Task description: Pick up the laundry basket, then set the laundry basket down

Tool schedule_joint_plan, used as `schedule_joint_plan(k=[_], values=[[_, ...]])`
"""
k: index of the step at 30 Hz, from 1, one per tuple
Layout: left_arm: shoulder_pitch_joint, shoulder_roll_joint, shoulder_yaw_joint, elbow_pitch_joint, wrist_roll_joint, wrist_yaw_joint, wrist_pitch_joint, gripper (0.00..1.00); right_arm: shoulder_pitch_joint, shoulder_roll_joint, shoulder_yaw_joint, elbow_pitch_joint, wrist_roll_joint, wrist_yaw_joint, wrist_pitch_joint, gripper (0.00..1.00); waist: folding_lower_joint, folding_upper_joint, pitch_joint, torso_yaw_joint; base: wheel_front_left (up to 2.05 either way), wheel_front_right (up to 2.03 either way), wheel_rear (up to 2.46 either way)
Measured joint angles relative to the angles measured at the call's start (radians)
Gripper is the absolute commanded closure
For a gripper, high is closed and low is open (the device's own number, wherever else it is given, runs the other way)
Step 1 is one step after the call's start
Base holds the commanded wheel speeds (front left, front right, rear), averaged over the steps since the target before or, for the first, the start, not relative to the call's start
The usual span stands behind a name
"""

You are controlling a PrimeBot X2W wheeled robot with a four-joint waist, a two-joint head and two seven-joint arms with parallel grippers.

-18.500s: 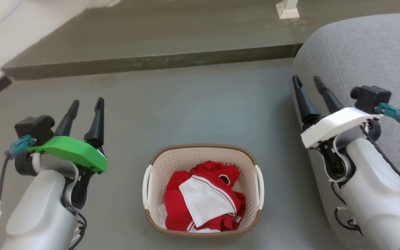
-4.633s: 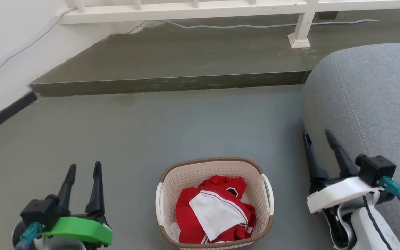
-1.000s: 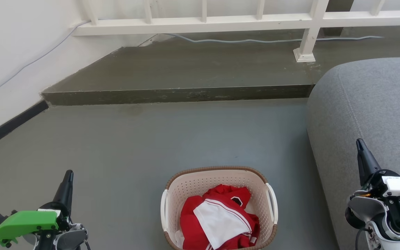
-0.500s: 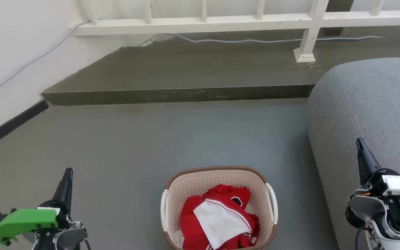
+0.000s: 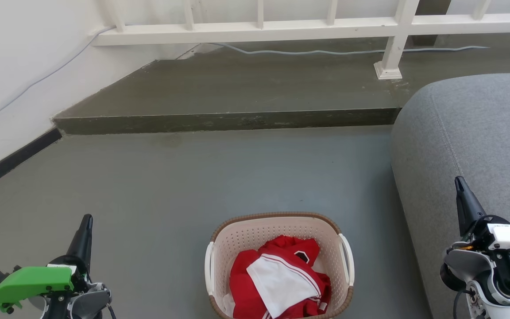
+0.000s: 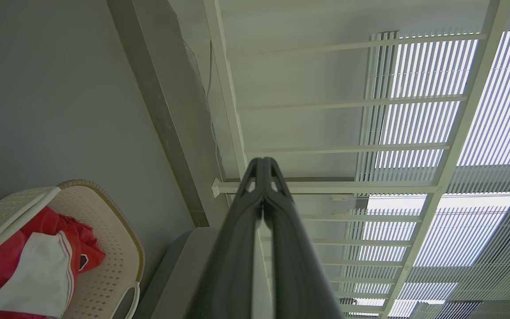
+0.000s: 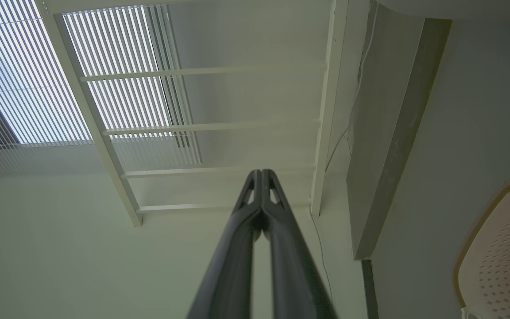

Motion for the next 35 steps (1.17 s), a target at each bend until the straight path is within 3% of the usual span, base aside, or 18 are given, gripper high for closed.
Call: schedule_joint_plan(k=[35], values=[[0.000,0.000,0.001,0.000,0.000,0.000,0.000,1.00,-0.001,0.000,-0.004,0.005,0.000,0.000,0.007,1.00,0.0000,0.0000,0.000,0.000,0.00,0.00,0.00]])
